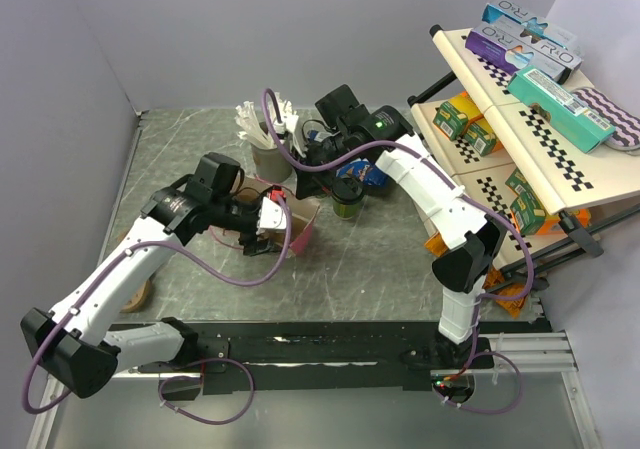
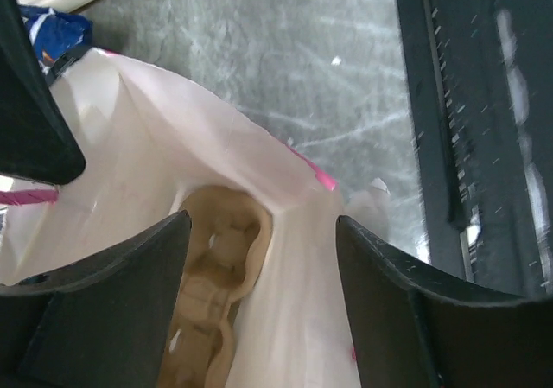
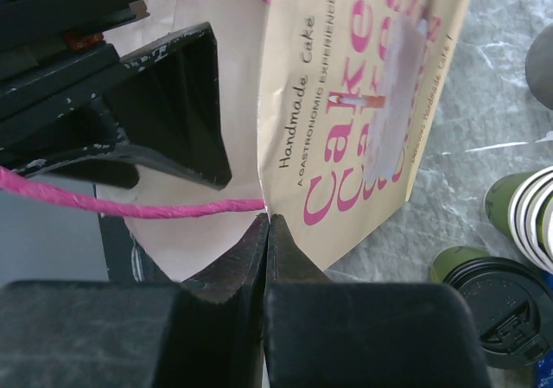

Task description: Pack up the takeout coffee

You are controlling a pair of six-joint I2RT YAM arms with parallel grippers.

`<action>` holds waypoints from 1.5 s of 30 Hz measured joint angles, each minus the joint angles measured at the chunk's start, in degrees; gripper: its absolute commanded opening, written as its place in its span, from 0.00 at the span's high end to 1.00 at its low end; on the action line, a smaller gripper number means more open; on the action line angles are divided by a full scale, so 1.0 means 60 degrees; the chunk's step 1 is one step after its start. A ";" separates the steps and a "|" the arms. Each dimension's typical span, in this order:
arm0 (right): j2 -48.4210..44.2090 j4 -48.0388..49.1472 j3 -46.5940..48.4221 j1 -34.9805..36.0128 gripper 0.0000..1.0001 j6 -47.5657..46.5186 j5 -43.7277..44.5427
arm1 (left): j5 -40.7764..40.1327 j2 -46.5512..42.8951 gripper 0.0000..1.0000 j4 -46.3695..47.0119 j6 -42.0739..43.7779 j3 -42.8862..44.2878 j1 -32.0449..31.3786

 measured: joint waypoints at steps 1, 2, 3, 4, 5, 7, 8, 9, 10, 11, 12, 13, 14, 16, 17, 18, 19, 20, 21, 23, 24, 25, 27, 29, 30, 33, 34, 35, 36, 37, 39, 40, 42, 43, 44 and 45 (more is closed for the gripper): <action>0.0000 0.0000 0.0000 0.0000 1.00 0.0022 0.0025 | -0.0102 -0.0018 0.27 -0.0011 0.0146 -0.0055 0.0000; 0.0000 0.0004 0.0007 0.0000 1.00 0.0047 0.0073 | -0.0153 -0.0022 0.27 -0.0022 0.0302 -0.0095 0.0000; 0.0000 0.0025 0.0007 0.0000 1.00 0.0084 0.0135 | -0.0204 -0.0022 0.27 -0.0058 0.0492 -0.0106 0.0000; 0.0004 0.0044 0.0011 0.0000 1.00 0.0117 0.0237 | -0.0251 -0.0022 0.27 -0.0084 0.0667 -0.0106 0.0000; 0.0015 0.0040 0.0029 0.0000 1.00 0.0142 0.0328 | -0.0295 -0.0033 0.27 -0.0102 0.0823 -0.0106 0.0000; 0.0040 0.0080 0.0062 0.0000 1.00 0.0149 0.0459 | -0.0302 -0.0098 0.25 -0.0091 0.1035 -0.0102 0.0000; 0.0055 0.0109 0.0062 -0.0004 1.00 0.0153 0.0525 | -0.0288 -0.0197 0.25 -0.0062 0.1111 -0.0102 0.0000; 0.0069 0.0131 0.0062 -0.0007 1.00 0.0153 0.0594 | -0.0259 -0.0324 0.23 0.0000 0.1209 -0.0102 0.0004; 0.0091 0.0146 0.0062 -0.0015 1.00 0.0153 0.0648 | -0.0164 -0.0528 0.23 0.0076 0.1319 -0.0102 0.0011; 0.0117 0.0171 0.0062 -0.0025 1.00 0.0160 0.0674 | -0.0029 -0.0743 0.23 0.0127 0.1508 -0.0095 0.0007; 0.0149 0.0189 0.0062 -0.0040 1.00 0.0171 0.0696 | 0.0095 -0.0940 0.23 0.0124 0.1676 -0.0062 0.0007; 0.0189 0.0189 0.0073 -0.0058 1.00 0.0175 0.0718 | 0.0193 -0.1104 0.23 0.0095 0.1847 -0.0007 0.0000; 0.0251 0.0186 0.0117 -0.0084 1.00 0.0175 0.0725 | 0.0288 -0.1228 0.25 0.0011 0.2098 0.0095 -0.0018; 0.0357 0.0215 0.0211 -0.0113 1.00 0.0164 0.0754 | 0.0401 -0.1330 0.25 -0.0062 0.2361 0.0350 -0.0044; 0.0401 0.0219 0.0226 -0.0109 1.00 0.0142 0.0790 | 0.0397 -0.1333 0.25 0.0011 0.2262 0.0466 -0.0047; 0.0415 0.0215 0.0229 -0.0117 1.00 0.0131 0.0838 | 0.0372 -0.1344 0.24 0.0331 0.2007 0.0503 -0.0044; 0.0426 0.0215 0.0229 -0.0127 1.00 0.0113 0.0874 | 0.0317 -0.1377 0.24 0.0674 0.1745 0.0499 -0.0007; 0.0426 0.0219 0.0229 -0.0131 1.00 0.0091 0.0903 | 0.0175 -0.1461 0.23 0.1173 0.1242 0.0455 0.0040; 0.0423 0.0219 0.0229 -0.0138 1.00 0.0055 0.0933 | -0.0007 -0.1599 0.23 0.1832 0.0805 0.0299 0.0102; 0.0415 0.0226 0.0229 -0.0138 1.00 -0.0015 0.0980 | -0.0503 -0.1985 0.23 0.2954 -0.0058 -0.0047 0.0237; 0.0412 0.0226 0.0229 -0.0135 1.00 -0.0066 0.1009 | -0.0918 -0.2229 0.23 0.3563 -0.0543 -0.0244 0.0288; 0.0408 0.0222 0.0229 -0.0135 1.00 -0.0091 0.1042 | -0.1304 -0.2426 0.23 0.4040 -0.0911 -0.0382 0.0328; 0.0375 0.0222 0.0229 -0.0120 1.00 -0.0164 0.1118 | -0.2084 -0.2721 0.23 0.4943 -0.1708 -0.0495 0.0386; 0.0324 0.0211 0.0229 -0.0073 1.00 -0.0266 0.1177 | -0.2834 -0.2845 0.23 0.5686 -0.2382 -0.0495 0.0455; 0.0291 0.0204 0.0229 -0.0025 1.00 -0.0339 0.1206 | -0.3231 -0.2889 0.23 0.5989 -0.2688 -0.0495 0.0503; 0.0186 0.0178 0.0215 0.0244 1.00 -0.0554 0.1373 | -0.4295 -0.2911 0.23 0.6645 -0.3399 -0.0528 0.0634; 0.0135 0.0193 0.0175 0.0375 1.00 -0.0648 0.1417 | -0.4652 -0.2925 0.22 0.6841 -0.3588 -0.0579 0.0688; 0.0036 0.0219 0.0062 0.0532 1.00 -0.0736 0.1490 | -0.4969 -0.2940 0.22 0.7009 -0.3741 -0.0641 0.0758; -0.0044 0.0211 -0.0033 0.0663 1.00 -0.0816 0.1548 | -0.5191 -0.2951 0.21 0.7114 -0.3840 -0.0685 0.0812; -0.0149 0.0208 -0.0146 0.0823 1.00 -0.0925 0.1610 | -0.5468 -0.2958 0.21 0.7242 -0.3942 -0.0739 0.0914; -0.0353 0.0219 -0.0357 0.1158 1.00 -0.1126 0.1719 | -0.5923 -0.2954 0.21 0.7504 -0.4135 -0.0841 0.1155; -0.0419 0.0215 -0.0426 0.1271 1.00 -0.1195 0.1759 | -0.6091 -0.2954 0.21 0.7573 -0.4211 -0.0874 0.1275; -0.0586 0.0240 -0.0630 0.1548 1.00 -0.1355 0.1861 | -0.6390 -0.2951 0.21 0.7683 -0.4357 -0.0892 0.1563; -0.0659 0.0270 -0.0750 0.1679 1.00 -0.1417 0.1912 | -0.6473 -0.2951 0.21 0.7734 -0.4408 -0.0903 0.1668; -0.0736 0.0291 -0.0878 0.1789 1.00 -0.1468 0.1949 | -0.6568 -0.2954 0.21 0.7814 -0.4473 -0.0929 0.1774; -0.0787 0.0302 -0.0984 0.1880 1.00 -0.1519 0.1974 | -0.6630 -0.2958 0.21 0.7883 -0.4521 -0.0954 0.1854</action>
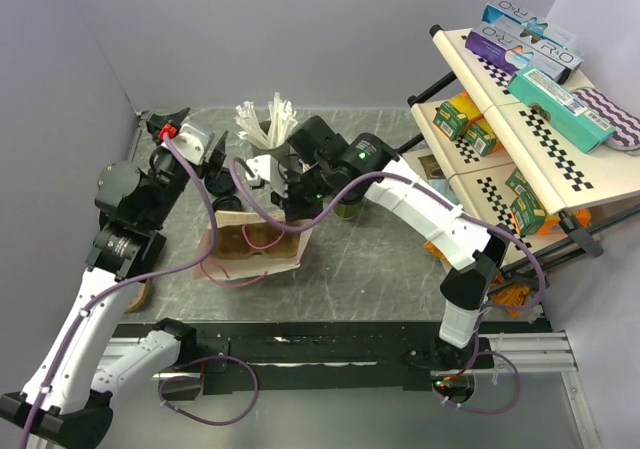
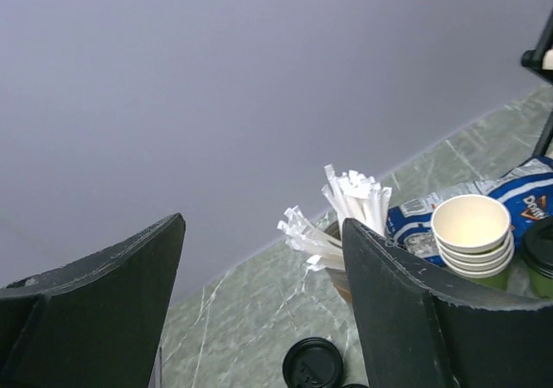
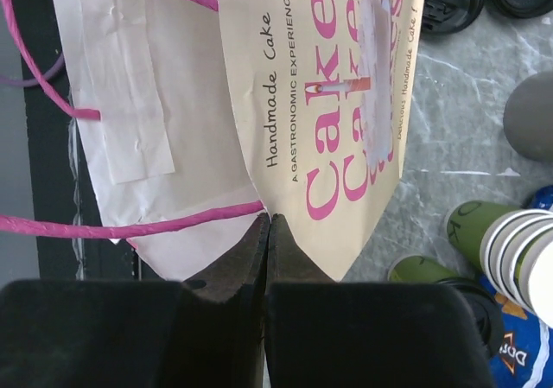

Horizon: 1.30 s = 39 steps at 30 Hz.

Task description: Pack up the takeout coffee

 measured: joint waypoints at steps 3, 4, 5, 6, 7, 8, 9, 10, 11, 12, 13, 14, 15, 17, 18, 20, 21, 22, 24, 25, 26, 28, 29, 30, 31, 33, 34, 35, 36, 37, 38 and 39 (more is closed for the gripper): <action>-0.0135 0.0102 -0.0280 0.0211 1.00 -0.0102 0.0124 | -0.0113 -0.0026 0.21 0.0127 -0.0095 -0.0131 0.0197; -0.0197 0.0157 -0.0404 0.0295 1.00 -0.0117 0.0186 | -0.0160 -0.0044 0.21 0.0157 -0.0109 -0.0204 0.0251; -0.0233 0.0197 -0.0492 0.0342 1.00 -0.0127 0.0229 | -0.0178 -0.0058 0.21 0.0160 -0.0149 -0.0248 0.0284; -0.0277 0.0222 -0.0579 0.0408 1.00 -0.0138 0.0284 | -0.0211 -0.0073 0.20 0.0171 -0.0197 -0.0310 0.0324; -0.0310 0.0244 -0.0645 0.0477 1.00 -0.0135 0.0350 | -0.0233 -0.0080 0.21 0.0182 -0.0229 -0.0353 0.0346; -0.0339 0.0262 -0.0710 0.0568 1.00 -0.0135 0.0441 | -0.0248 -0.0102 0.20 0.0178 -0.0255 -0.0408 0.0375; -0.0372 0.0310 -0.0787 0.0681 1.00 -0.0135 0.0528 | -0.0255 -0.0109 0.20 0.0175 -0.0273 -0.0444 0.0397; -0.0404 0.0331 -0.0845 0.0823 1.00 -0.0135 0.0623 | -0.0255 -0.0117 0.21 0.0175 -0.0299 -0.0466 0.0419; -0.0452 0.0379 -0.0925 0.0958 1.00 -0.0138 0.0685 | -0.0262 -0.0117 0.20 0.0175 -0.0313 -0.0481 0.0433; -0.0488 0.0379 -0.0980 0.1086 1.00 -0.0138 0.0743 | -0.0266 -0.0117 0.20 0.0186 -0.0331 -0.0492 0.0452; -0.0525 0.0382 -0.1016 0.1202 1.00 -0.0138 0.0787 | -0.0273 -0.0120 0.20 0.0189 -0.0350 -0.0510 0.0470; -0.0543 0.0386 -0.1038 0.1311 1.00 -0.0138 0.0816 | -0.0277 -0.0120 0.20 0.0197 -0.0386 -0.0525 0.0481; -0.0557 0.0379 -0.1045 0.1392 1.00 -0.0142 0.0820 | -0.0277 -0.0120 0.20 0.0193 -0.0412 -0.0528 0.0488; -0.0579 0.0379 -0.1049 0.1552 1.00 -0.0138 0.0845 | -0.0270 -0.0120 0.20 0.0197 -0.0448 -0.0546 0.0521; -0.0586 0.0379 -0.1053 0.1617 1.00 -0.0138 0.0860 | -0.0255 -0.0120 0.20 0.0200 -0.0474 -0.0550 0.0539; -0.0590 0.0382 -0.1071 0.1716 1.00 -0.0135 0.0885 | -0.0237 -0.0117 0.20 0.0219 -0.0492 -0.0557 0.0583; -0.0594 0.0379 -0.1096 0.1763 1.00 -0.0135 0.0889 | -0.0229 -0.0117 0.20 0.0251 -0.0495 -0.0568 0.0608; -0.0594 0.0372 -0.1115 0.1796 1.00 -0.0131 0.0889 | -0.0215 -0.0117 0.20 0.0284 -0.0503 -0.0586 0.0637; -0.0594 0.0364 -0.1126 0.1836 1.00 -0.0127 0.0907 | -0.0189 -0.0120 0.20 0.0390 -0.0532 -0.0678 0.0685; -0.0594 0.0364 -0.1126 0.1851 1.00 -0.0127 0.0914 | -0.0157 -0.0124 0.20 0.0404 -0.0565 -0.0732 0.0714; -0.0594 0.0361 -0.1126 0.1854 1.00 -0.0127 0.0914 | -0.0146 -0.0120 0.19 0.0404 -0.0579 -0.0765 0.0729; -0.0594 0.0324 -0.1122 0.1851 1.00 -0.0135 0.0911 | -0.0087 -0.0109 0.19 0.0375 -0.0652 -0.0812 0.0769; -0.0594 0.0273 -0.1096 0.1825 1.00 -0.0135 0.0900 | -0.0062 -0.0102 0.19 0.0339 -0.0685 -0.0809 0.0790; -0.0594 0.0197 -0.1038 0.1763 1.00 -0.0138 0.0878 | -0.0018 -0.0095 0.18 0.0266 -0.0725 -0.0772 0.0820; -0.0586 0.0117 -0.0947 0.1727 1.00 -0.0138 0.0838 | 0.0051 -0.0080 0.19 0.0051 -0.0739 -0.0652 0.0852; -0.0499 -0.0208 -0.0539 0.1559 1.00 -0.0135 0.0692 | 0.0372 -0.0044 0.19 -0.0328 -0.0718 -0.0350 0.0903; -0.0379 -0.0393 -0.0182 0.1432 1.00 -0.0127 0.0568 | 0.0634 -0.0036 0.19 -0.0688 -0.0659 -0.0106 0.0936; -0.0262 -0.0488 0.0171 0.1268 1.00 -0.0113 0.0448 | 0.0943 -0.0036 0.19 -0.0991 -0.0601 0.0124 0.0958; -0.0131 -0.0579 0.0510 0.1082 1.00 -0.0087 0.0335 | 0.1432 -0.0040 0.19 -0.1446 -0.0419 0.0463 0.0980; 0.0044 -0.0696 0.0852 0.0856 1.00 -0.0058 0.0204 | 0.1818 -0.0040 0.19 -0.1858 -0.0244 0.0772 0.0984; 0.0262 -0.0838 0.1253 0.0576 1.00 -0.0007 0.0022 | 0.2463 -0.0036 0.18 -0.2626 0.0015 0.1286 0.0984; 0.0452 -0.0951 0.1548 0.0382 1.00 0.0022 -0.0131 | 0.2838 -0.0029 0.17 -0.3009 0.0142 0.1574 0.0984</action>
